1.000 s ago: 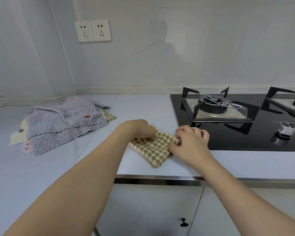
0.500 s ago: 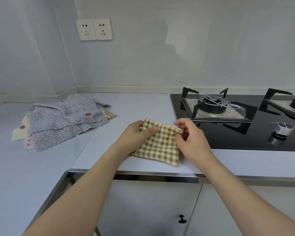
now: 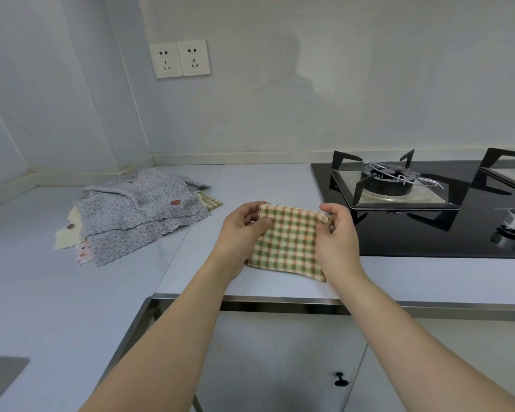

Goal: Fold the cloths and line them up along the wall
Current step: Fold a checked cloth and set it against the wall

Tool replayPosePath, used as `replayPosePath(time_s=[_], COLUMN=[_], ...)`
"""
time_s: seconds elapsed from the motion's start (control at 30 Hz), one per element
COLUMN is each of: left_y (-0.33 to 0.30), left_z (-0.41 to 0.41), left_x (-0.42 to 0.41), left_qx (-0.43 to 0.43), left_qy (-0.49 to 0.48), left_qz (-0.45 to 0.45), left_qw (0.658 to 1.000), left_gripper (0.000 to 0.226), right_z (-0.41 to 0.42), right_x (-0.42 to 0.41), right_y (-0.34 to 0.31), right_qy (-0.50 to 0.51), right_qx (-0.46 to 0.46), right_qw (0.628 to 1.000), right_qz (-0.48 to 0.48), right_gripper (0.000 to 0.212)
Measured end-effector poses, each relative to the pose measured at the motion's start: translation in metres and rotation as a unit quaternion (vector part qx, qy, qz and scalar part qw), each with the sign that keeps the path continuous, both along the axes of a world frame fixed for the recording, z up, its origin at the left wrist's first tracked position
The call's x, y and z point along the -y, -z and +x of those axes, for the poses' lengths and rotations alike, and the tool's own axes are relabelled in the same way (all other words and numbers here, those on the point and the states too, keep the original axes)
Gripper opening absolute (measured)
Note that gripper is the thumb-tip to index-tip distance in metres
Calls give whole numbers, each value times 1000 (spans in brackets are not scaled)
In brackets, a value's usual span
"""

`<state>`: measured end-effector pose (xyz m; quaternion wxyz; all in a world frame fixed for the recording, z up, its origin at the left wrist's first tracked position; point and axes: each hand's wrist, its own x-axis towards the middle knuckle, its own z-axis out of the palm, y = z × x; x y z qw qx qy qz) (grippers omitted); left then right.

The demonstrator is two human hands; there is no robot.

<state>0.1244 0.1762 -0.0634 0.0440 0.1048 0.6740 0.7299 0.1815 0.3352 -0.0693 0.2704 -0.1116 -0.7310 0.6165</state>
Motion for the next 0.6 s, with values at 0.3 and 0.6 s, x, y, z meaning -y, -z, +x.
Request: replayPosePath(time_s=[0.3, 0.6], left_y=[-12, -22], left_z=[5, -81], left_x=[-1, 0], left_qx=[37, 33], left_qy=[22, -78], left_qz=[-32, -48], left_qw=[999, 995], left_gripper=[8, 9], right_z=[0, -102], right_x=[5, 18], right_y=[-19, -41], right_qy=[-11, -10], right_qx=[48, 30], right_qw=[999, 999], right_qz=[8, -25], right_gripper=[41, 36])
